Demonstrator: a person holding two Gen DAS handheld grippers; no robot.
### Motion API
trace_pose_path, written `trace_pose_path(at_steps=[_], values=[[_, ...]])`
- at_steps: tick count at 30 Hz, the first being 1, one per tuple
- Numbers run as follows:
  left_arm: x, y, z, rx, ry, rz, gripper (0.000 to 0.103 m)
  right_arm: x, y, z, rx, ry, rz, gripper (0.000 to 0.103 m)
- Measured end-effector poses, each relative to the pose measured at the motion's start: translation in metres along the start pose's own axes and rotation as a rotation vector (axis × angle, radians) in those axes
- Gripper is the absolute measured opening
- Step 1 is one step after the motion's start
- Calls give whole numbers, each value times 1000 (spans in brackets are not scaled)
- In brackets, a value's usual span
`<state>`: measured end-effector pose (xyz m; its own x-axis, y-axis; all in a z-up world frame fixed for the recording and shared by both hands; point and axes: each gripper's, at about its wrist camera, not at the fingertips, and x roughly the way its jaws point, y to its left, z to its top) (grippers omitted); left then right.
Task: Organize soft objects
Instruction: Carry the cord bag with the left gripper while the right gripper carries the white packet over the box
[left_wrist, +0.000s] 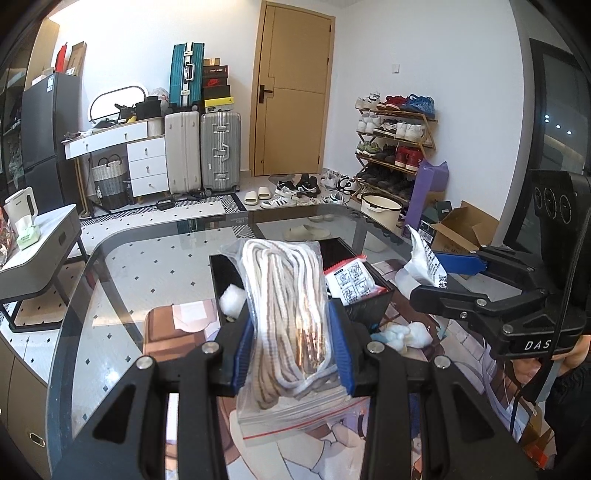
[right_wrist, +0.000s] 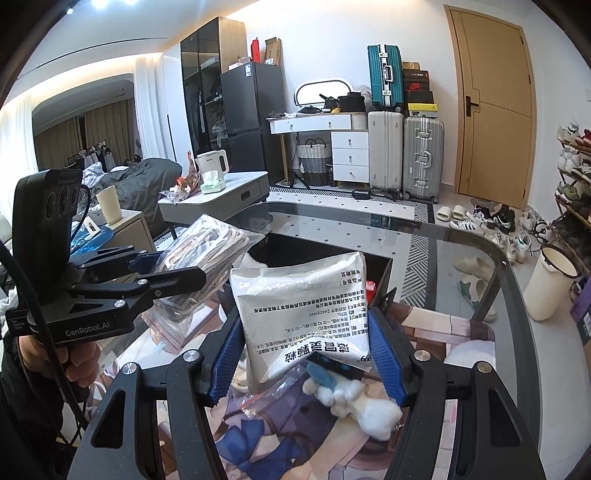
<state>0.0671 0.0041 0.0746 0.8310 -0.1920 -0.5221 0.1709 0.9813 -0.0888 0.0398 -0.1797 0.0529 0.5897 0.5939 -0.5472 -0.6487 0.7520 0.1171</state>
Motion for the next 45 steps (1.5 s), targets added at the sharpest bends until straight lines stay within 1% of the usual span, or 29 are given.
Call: trace_pose_path(at_steps=[10,23,45], values=[[12,9,9,-4,-3,8,37,7,-7,8,3,7,-11,65],[36,11,20,2,15,8,37,21,-15,16,-3,24,-10,65],[80,21,31,-7,55,14,37,79,-25,30,-49,102,-2,65]])
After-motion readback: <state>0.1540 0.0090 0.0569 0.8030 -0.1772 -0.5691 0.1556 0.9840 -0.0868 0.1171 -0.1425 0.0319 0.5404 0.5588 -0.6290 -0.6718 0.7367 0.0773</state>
